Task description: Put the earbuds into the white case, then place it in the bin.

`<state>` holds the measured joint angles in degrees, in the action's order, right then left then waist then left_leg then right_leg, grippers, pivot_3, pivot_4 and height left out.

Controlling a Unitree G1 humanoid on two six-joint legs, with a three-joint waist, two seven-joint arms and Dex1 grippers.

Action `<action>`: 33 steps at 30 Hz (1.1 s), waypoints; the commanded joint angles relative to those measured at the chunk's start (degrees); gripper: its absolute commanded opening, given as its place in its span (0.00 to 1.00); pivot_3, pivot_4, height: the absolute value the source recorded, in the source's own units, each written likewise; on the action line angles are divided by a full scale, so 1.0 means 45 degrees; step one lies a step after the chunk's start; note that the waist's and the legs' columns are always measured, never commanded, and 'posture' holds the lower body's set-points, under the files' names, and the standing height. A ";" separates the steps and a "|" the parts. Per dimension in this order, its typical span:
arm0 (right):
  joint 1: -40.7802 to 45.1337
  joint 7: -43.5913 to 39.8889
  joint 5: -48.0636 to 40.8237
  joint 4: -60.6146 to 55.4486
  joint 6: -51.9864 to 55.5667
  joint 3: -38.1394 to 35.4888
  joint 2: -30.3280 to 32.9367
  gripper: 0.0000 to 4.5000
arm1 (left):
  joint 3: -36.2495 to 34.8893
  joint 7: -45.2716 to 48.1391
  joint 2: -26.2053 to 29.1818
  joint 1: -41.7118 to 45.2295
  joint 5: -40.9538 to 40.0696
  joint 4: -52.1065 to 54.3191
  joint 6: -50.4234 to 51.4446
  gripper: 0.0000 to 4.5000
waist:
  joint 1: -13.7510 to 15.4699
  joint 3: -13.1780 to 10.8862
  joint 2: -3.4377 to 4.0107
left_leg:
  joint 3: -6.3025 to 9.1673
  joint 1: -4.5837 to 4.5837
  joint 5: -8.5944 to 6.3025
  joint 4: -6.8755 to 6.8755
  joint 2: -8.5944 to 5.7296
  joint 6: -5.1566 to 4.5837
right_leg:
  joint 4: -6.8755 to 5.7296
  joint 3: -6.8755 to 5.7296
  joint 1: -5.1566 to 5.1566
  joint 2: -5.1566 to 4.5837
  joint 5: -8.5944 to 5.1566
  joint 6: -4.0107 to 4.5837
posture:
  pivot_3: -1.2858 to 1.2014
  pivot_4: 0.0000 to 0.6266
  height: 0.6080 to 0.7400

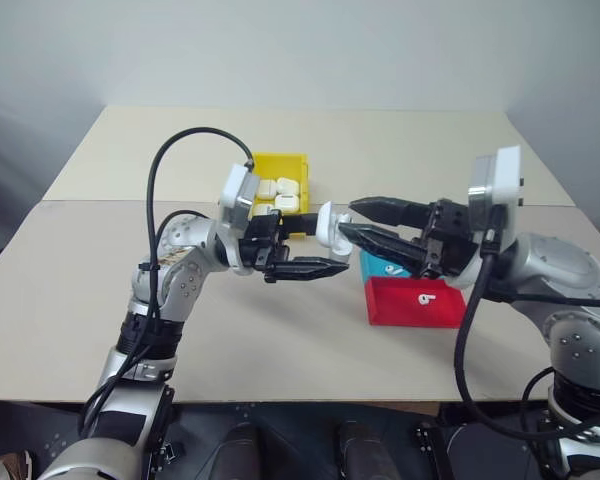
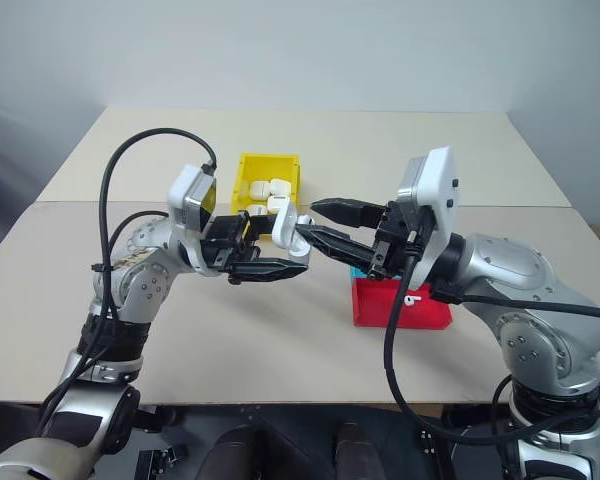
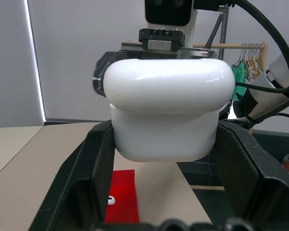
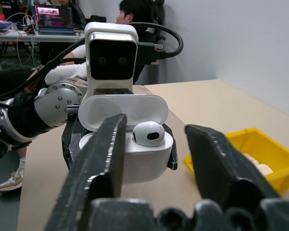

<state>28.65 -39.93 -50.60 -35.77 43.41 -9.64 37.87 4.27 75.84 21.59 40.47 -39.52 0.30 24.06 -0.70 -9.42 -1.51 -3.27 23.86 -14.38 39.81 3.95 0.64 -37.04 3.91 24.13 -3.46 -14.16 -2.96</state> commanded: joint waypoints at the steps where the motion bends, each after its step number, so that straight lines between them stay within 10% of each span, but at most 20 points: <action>1: 0.0112 -0.0342 -0.0029 -0.0018 -0.0277 -0.0009 0.0347 0.80 | -0.0338 -0.0165 -0.0092 0.0168 -0.0154 0.0560 -0.0290 0.62 | -0.0001 0.0000 0.0000 | 0.0000 0.0000 0.0000 0.0000 0.0000 0.0000 | 0.0000 0.0000 0.0000 0.0000 0.0000 0.0000 | 0.52 0.24 1.00; 6: 0.1192 -0.1068 0.0695 0.1750 -0.0635 -0.0706 0.1669 0.80 | -0.0470 -0.0181 0.0165 0.0092 -0.0097 0.0525 -0.0301 0.62 | -0.0001 -0.0001 0.0000 | -0.0003 0.0000 0.0000 0.0003 -0.0001 0.0000 | -0.0002 0.0002 0.0001 -0.0001 0.0000 0.0000 | 0.52 0.24 1.00; 12: 0.3092 -0.5490 0.5674 0.5753 -0.3844 0.3102 0.5032 0.80 | -0.0654 -0.0230 0.0336 -0.0050 -0.0147 0.0589 -0.0261 0.62 | -0.0005 -0.0001 0.0002 | -0.0012 -0.0005 -0.0011 -0.0015 0.0004 -0.0020 | 0.0020 0.0001 0.0004 0.0003 -0.0003 0.0002 | 0.52 0.24 1.00; 24: 0.9104 -0.9876 1.2749 1.7852 -1.2694 0.8541 0.1341 0.80 | -0.1063 -0.1044 0.0474 -0.0939 -0.0141 0.1615 -0.0498 0.62 | -0.0248 -0.0006 0.0010 | -0.0039 0.0001 -0.0018 -0.0019 0.0007 -0.0031 | 0.0040 0.0019 0.0021 -0.0001 -0.0003 0.0001 | 0.52 0.24 1.00; 29: 1.0220 -0.9816 1.4354 2.0932 -1.4912 0.9123 0.0292 0.51 | -0.1331 -0.1568 0.0825 -0.1556 -0.0302 0.2389 -0.0303 0.62 | -0.0214 -0.0010 0.0015 | -0.0045 0.0006 -0.0017 -0.0022 0.0011 -0.0031 | 0.0052 0.0017 0.0024 -0.0007 -0.0004 0.0000 | 0.52 0.24 1.00; 33: 1.0705 -0.9770 1.4991 2.2256 -1.5737 0.9125 -0.0322 0.51 | -0.1491 -0.2001 0.1015 -0.1946 -0.0408 0.2915 -0.0212 0.62 | -0.0225 -0.0011 0.0019 | -0.0046 0.0005 -0.0017 -0.0019 0.0012 -0.0029 | 0.0044 0.0015 0.0023 -0.0007 -0.0004 0.0000 | 0.52 0.24 1.00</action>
<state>74.88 -83.67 15.77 63.22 -24.98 31.94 36.33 -1.25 67.70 25.69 31.80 -40.39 10.81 22.91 -1.71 -9.47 -1.42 -3.48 23.87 -14.45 39.73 4.00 0.52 -36.86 3.98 24.24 -3.49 -14.18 -2.96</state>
